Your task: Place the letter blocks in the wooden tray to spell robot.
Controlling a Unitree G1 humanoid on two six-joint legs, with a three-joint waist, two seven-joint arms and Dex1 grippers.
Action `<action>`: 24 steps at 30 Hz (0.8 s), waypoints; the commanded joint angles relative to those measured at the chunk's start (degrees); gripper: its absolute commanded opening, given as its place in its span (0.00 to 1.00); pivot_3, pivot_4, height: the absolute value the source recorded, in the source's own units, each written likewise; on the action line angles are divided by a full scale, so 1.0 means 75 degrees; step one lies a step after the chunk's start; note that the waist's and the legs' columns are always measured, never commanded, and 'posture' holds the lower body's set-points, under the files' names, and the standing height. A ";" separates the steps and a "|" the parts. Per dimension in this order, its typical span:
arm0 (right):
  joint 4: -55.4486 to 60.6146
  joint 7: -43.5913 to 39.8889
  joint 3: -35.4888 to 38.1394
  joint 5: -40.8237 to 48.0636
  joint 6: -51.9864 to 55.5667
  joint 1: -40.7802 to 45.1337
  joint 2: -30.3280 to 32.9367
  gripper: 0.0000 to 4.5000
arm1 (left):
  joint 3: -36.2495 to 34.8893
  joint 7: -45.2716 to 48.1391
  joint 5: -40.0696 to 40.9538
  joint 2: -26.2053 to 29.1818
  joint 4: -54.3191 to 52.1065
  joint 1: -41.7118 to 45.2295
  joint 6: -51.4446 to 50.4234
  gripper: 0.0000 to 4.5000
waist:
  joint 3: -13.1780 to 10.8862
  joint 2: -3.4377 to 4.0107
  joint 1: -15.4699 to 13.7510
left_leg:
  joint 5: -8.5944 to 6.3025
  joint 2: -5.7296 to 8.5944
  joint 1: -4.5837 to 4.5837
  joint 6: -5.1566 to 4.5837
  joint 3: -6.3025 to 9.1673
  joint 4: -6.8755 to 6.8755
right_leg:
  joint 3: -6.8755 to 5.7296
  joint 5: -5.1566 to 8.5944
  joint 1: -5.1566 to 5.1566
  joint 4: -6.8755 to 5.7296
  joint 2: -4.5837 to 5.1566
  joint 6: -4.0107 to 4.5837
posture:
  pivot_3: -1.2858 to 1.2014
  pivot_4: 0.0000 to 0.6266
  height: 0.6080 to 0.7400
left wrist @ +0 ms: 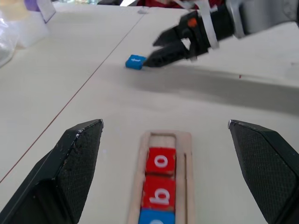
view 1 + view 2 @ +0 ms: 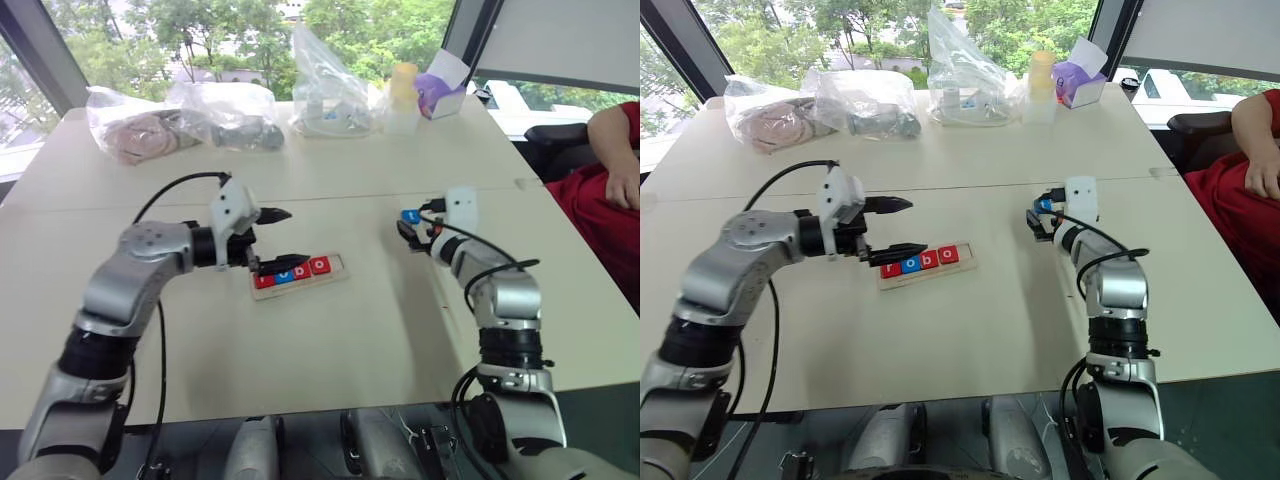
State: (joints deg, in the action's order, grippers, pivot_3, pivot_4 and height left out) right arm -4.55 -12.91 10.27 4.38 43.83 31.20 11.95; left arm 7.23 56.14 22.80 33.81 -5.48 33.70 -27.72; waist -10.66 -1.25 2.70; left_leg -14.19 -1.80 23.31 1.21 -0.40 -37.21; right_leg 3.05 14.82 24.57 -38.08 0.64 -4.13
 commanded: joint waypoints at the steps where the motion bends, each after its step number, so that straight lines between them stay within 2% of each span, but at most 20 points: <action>1: -0.0356 0.0348 -0.0151 -0.0172 -0.0655 0.0308 -0.0013 0.99 | 0.0107 0.0082 -0.0319 -0.0256 0.0616 0.0536 0.0570 1.00 | 0.0000 0.0000 -0.0010 | 0.0000 0.0001 0.0001 0.0000 0.0001 -0.0001 | -0.0001 0.0000 0.0000 0.0001 -0.0001 0.0000 | 0.52 0.24 1.00; 8: -0.2680 0.0908 -0.0386 -0.0489 -0.1904 0.1058 0.0027 0.99 | 0.0284 0.0068 -0.0811 -0.0655 0.1476 0.0808 0.1115 1.00 | 0.0000 -0.0001 0.0014 | 0.0000 0.0001 0.0000 -0.0001 -0.0001 0.0005 | 0.0000 0.0000 0.0000 0.0004 -0.0001 -0.0001 | 0.52 0.24 1.00; 11: -0.3250 0.1105 -0.0466 -0.0618 -0.2393 0.1211 0.0082 0.80 | 0.0240 0.0054 -0.0823 -0.0669 0.1359 0.0650 0.1081 1.00 | 0.0001 -0.0002 -0.0002 | 0.0000 0.0000 0.0000 -0.0001 0.0002 0.0004 | 0.0000 -0.0001 -0.0001 0.0002 0.0000 -0.0002 | 0.52 0.24 1.00; 16: -0.3633 0.1241 -0.0603 -0.0655 -0.2765 0.1305 0.0071 0.26 | 0.0153 -0.0071 -0.0807 -0.0671 0.1165 0.0417 0.0981 1.00 | 0.0003 -0.0004 -0.0032 | 0.0000 0.0001 0.0002 0.0000 0.0005 -0.0003 | -0.0001 -0.0002 -0.0006 0.0002 0.0009 -0.0004 | 0.52 0.24 1.00; 20: -0.2803 0.1359 -0.0602 -0.0600 -0.2403 0.1000 0.0021 0.27 | 0.0138 -0.0106 -0.0732 -0.0632 0.0782 0.0195 0.0840 1.00 | 0.0003 -0.0004 -0.0034 | 0.0000 0.0001 0.0002 0.0000 0.0007 -0.0004 | -0.0001 -0.0002 -0.0008 0.0003 0.0011 -0.0005 | 0.52 0.24 1.00; 22: -0.1842 0.1423 -0.0582 -0.0526 -0.1944 0.0665 -0.0041 0.27 | 0.0142 -0.0060 -0.0644 -0.0583 0.0498 0.0078 0.0708 1.00 | 0.0003 -0.0004 -0.0044 | 0.0000 0.0000 0.0005 0.0000 0.0015 -0.0001 | -0.0005 -0.0002 -0.0008 0.0004 0.0010 -0.0005 | 0.52 0.24 1.00; 24: -0.0195 0.1535 -0.0560 -0.0401 -0.1050 0.0035 -0.0212 0.27 | 0.0166 0.0095 -0.0484 -0.0430 -0.0031 -0.0139 0.0442 1.00 | 0.0003 -0.0004 -0.0034 | 0.0000 -0.0001 0.0010 0.0000 0.0019 0.0007 | -0.0005 -0.0001 -0.0002 0.0004 0.0011 -0.0005 | 0.52 0.24 1.00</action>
State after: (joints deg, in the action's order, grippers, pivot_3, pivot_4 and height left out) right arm -14.30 -2.23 5.60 0.54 32.23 32.78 11.00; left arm 9.68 56.18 17.54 29.86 -1.63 32.80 -23.52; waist -10.64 -1.28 2.44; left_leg -14.19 -1.82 23.39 1.20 -0.22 -37.15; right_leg 3.01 14.81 24.57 -38.04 0.71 -4.17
